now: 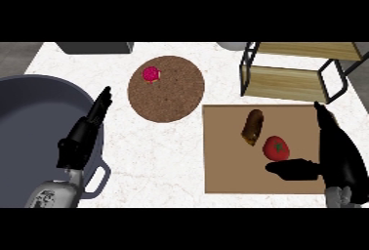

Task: Pick the tomato from the tray and place it in the tiered shelf

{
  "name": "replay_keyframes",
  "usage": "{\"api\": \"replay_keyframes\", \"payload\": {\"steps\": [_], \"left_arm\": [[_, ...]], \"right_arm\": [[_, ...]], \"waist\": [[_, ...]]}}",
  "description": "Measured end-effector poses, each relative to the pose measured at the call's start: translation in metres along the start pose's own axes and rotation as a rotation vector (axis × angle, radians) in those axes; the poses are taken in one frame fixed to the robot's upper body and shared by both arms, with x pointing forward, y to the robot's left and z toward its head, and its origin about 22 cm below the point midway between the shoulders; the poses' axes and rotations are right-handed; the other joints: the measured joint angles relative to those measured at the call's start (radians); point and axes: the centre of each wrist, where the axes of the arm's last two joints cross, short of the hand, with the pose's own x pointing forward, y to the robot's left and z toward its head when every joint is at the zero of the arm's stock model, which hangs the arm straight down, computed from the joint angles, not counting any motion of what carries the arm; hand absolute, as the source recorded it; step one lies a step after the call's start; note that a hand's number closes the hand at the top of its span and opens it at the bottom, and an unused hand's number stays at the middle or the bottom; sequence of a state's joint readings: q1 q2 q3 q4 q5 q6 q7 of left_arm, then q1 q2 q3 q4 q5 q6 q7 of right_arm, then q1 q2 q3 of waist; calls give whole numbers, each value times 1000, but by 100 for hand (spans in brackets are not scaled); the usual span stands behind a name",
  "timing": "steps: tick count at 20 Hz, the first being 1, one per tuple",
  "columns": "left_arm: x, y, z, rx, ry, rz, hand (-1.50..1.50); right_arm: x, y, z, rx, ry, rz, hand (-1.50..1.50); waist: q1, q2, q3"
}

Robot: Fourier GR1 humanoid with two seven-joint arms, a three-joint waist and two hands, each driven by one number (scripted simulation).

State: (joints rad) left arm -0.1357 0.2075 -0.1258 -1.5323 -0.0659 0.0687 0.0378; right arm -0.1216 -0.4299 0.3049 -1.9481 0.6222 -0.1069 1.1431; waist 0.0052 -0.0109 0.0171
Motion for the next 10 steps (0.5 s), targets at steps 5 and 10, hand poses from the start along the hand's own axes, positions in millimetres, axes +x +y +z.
{"api": "replay_keyframes", "payload": {"steps": [5,10], "left_arm": [[2,3,1,-6,0,12,0],[-1,6,-1,0,-7,5,0]], "right_arm": [[5,8,-5,-1,20,0,-150],[2,20,-14,9,57,12,-150]], "waist": [[0,2,-3],[-2,1,0]]}}
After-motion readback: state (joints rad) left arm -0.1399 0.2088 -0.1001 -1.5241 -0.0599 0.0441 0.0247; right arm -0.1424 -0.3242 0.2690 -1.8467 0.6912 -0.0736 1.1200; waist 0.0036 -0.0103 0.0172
